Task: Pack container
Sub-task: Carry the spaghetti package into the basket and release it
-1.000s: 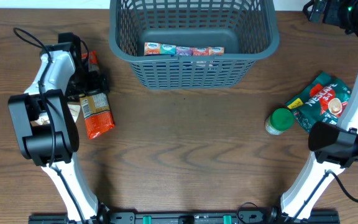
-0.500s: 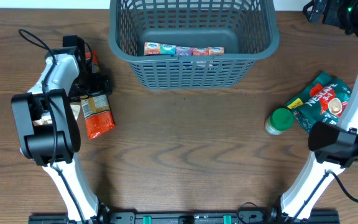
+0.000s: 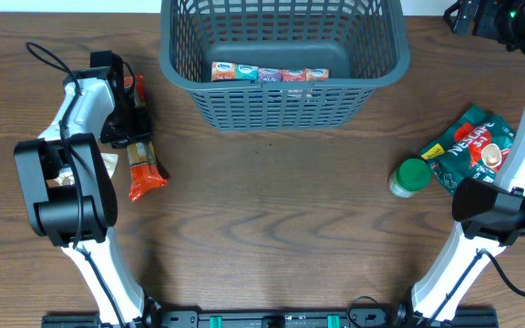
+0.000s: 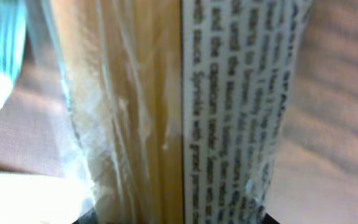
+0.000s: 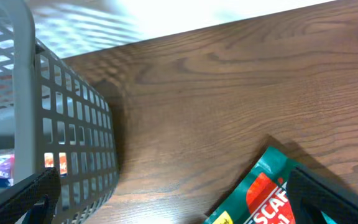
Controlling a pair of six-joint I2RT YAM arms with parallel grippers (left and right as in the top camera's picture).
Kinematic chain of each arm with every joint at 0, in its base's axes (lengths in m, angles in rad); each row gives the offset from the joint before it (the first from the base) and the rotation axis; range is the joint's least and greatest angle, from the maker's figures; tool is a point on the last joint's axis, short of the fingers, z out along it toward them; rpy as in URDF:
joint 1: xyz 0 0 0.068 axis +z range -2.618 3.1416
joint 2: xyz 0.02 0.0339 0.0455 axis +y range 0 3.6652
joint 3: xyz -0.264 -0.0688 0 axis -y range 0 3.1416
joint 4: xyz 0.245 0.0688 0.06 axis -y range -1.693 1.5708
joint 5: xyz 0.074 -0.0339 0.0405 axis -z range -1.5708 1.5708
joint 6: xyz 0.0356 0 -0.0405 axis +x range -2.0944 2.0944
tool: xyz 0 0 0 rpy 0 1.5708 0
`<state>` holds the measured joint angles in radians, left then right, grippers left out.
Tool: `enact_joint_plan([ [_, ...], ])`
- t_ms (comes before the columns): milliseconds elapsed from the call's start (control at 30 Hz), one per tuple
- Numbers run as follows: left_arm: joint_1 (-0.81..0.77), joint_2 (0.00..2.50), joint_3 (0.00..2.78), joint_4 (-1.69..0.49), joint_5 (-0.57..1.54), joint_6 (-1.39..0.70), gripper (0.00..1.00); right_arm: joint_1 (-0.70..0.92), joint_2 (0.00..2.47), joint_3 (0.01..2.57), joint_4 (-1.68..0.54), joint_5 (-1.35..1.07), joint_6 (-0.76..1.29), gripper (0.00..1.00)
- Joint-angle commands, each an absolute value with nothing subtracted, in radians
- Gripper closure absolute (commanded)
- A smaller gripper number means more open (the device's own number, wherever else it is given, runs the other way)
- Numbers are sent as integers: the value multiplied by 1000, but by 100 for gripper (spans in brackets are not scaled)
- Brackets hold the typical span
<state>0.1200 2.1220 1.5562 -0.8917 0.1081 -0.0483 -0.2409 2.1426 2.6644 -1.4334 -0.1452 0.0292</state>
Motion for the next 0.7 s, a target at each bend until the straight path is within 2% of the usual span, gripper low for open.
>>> enact_joint_plan([
  [0, 113, 2001, 1621, -936, 129, -58, 94, -242, 2147, 2667, -1441, -146, 2, 1],
  [233, 113, 1821, 1848, -1102, 146, -57, 94, -242, 2147, 2667, -1449, -146, 2, 1],
  [433, 102, 1795, 2196, -1222, 290, -18, 95, -242, 2147, 2667, -1449, -146, -2, 1],
  [667, -59, 1795, 2390, -1192, 325, 372, 94, -242, 2147, 2667, -1449, -146, -5, 1],
])
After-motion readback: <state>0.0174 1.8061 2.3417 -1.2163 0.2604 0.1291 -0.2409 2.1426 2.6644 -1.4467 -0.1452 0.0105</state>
